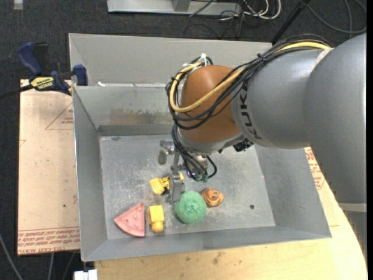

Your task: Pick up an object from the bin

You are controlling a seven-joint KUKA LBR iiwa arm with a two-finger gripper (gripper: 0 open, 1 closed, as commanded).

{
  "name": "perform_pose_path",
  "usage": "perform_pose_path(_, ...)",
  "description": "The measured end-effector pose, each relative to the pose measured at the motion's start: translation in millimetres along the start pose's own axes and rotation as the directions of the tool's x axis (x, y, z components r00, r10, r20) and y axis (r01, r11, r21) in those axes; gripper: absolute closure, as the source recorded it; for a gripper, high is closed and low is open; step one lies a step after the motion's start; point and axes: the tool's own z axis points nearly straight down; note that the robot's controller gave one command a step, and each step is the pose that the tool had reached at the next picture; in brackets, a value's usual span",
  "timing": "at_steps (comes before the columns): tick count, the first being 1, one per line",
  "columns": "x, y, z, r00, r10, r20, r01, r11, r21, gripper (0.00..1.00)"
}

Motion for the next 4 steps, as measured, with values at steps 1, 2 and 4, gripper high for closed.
perform_pose_path(1, -2.2, -1, -4, 1.000, 0.004, 0.007, -0.004, 1.000, -0.001, 1.00)
perform_pose_path(2, -2.2, -1, -4, 1.000, 0.004, 0.007, -0.004, 1.000, -0.001, 0.00)
perform_pose_path(4, -4.6, -8, 24, 0.999, 0.031, 0.017, -0.031, 1.000, -0.004, 0.00)
